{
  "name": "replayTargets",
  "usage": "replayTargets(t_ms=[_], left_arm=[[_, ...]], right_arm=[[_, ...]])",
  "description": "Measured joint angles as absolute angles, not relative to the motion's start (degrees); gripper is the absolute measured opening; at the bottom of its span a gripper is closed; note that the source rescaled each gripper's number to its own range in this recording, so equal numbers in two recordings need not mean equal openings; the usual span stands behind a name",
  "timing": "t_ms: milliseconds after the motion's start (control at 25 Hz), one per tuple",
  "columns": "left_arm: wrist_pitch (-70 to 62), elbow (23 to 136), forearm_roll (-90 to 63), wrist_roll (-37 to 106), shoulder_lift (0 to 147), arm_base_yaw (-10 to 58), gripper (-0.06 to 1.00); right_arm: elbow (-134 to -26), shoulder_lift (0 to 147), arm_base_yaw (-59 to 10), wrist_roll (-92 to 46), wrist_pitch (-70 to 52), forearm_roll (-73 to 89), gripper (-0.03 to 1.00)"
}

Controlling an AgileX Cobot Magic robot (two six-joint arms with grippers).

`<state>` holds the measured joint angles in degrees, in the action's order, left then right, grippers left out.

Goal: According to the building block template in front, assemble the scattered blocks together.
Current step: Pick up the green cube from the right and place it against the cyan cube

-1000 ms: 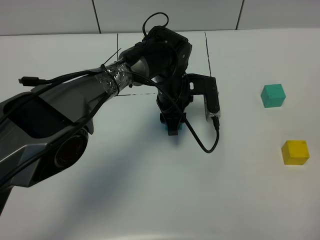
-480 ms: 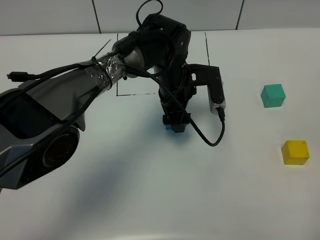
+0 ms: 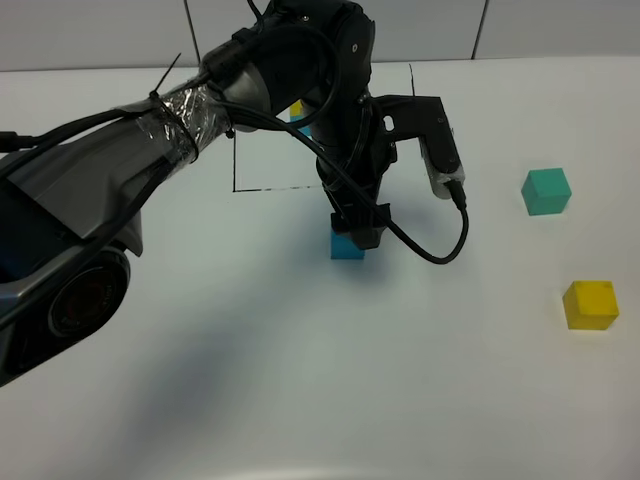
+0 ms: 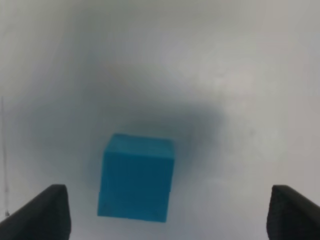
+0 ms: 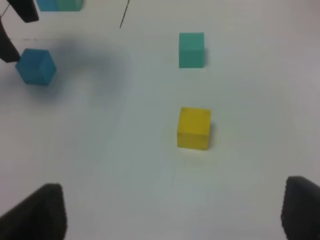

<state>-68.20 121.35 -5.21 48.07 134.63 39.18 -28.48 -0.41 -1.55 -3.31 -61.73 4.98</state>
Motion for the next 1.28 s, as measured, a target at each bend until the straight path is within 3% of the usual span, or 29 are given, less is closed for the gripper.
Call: replayTargets(t_ms=[640, 1280], left_arm=[[-68.1, 121.3, -0.8, 33.1, 131.7, 37.6, 0.67], [-68.2, 118.9, -12.8, 27.9, 123.5, 16.2, 0.67]], right_arm=[[-28.5, -0.4, -1.6, -3.2, -61.7, 5.0, 0.75], [-28.5, -0.4, -1.6, -3.2, -61.7, 5.0, 0.75]])
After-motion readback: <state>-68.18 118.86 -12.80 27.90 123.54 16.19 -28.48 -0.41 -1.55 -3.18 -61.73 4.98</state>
